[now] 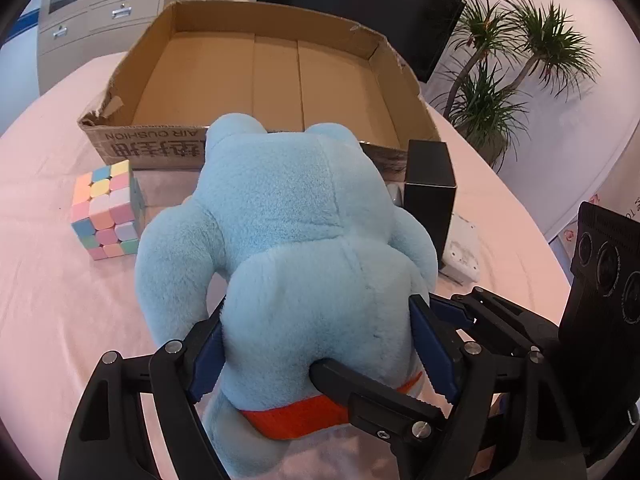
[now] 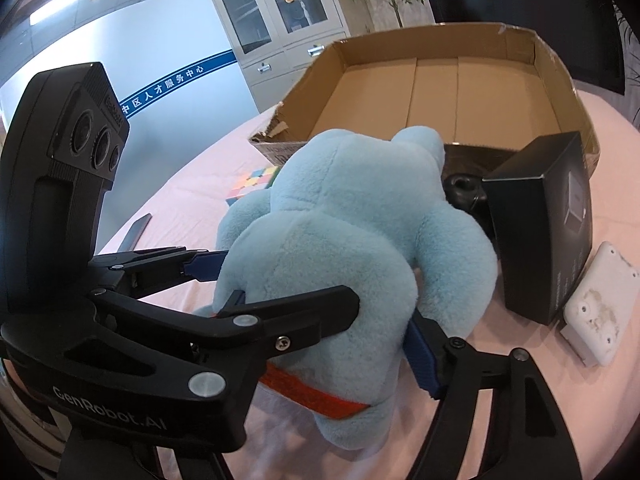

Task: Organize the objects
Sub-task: 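Grasp the light-blue plush toy with the left gripper and carry it over the box, then open the left gripper to drop the plush toy into the box, then move the right gripper to the white power bank on the table, then grasp the white power bank with the right gripper and lift it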

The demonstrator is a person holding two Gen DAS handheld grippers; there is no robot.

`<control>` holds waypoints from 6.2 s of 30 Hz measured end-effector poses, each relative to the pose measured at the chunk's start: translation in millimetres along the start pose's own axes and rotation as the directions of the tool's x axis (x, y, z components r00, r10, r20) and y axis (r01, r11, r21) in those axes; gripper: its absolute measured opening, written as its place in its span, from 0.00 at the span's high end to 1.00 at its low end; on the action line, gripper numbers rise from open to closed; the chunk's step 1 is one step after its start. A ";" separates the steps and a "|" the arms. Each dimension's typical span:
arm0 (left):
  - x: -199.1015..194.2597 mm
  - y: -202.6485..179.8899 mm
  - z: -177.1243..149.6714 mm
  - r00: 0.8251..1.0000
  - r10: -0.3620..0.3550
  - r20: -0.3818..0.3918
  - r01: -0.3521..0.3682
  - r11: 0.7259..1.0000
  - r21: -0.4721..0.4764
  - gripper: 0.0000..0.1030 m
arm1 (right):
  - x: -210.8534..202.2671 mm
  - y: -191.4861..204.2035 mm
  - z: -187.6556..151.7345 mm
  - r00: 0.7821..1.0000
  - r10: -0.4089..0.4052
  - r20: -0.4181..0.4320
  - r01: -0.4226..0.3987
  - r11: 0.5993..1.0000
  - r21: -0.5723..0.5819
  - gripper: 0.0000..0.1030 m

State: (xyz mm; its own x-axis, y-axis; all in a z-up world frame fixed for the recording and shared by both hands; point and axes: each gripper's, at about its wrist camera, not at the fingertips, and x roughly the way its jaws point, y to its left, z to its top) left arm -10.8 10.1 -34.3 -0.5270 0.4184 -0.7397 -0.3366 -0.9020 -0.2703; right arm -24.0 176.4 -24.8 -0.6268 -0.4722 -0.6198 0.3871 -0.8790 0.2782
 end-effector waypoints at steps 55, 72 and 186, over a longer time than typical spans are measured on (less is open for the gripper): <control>-3.1 2.4 188.1 0.982 0.025 0.186 -0.036 0.998 0.055 0.20 | 21.3 -23.4 152.9 0.981 -0.064 0.183 0.090 0.987 -0.136 0.28; 109.3 42.0 258.8 0.999 0.000 0.044 -0.002 0.999 0.035 0.20 | 104.8 -78.5 207.9 0.988 -0.154 -0.022 0.150 0.982 -0.117 0.26; 21.2 4.4 -29.4 0.985 -0.074 -0.154 0.143 0.854 0.501 0.35 | 37.7 3.1 -43.4 0.955 0.016 -0.297 -0.179 0.828 -0.531 0.38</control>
State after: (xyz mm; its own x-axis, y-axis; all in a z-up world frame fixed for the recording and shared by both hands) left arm -0.5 11.8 -69.2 -0.3739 0.4625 -0.8039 -0.7532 -0.6573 -0.0279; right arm -17.1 158.7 -79.1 -0.3910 -0.4456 -0.8053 0.7921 -0.6085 -0.0480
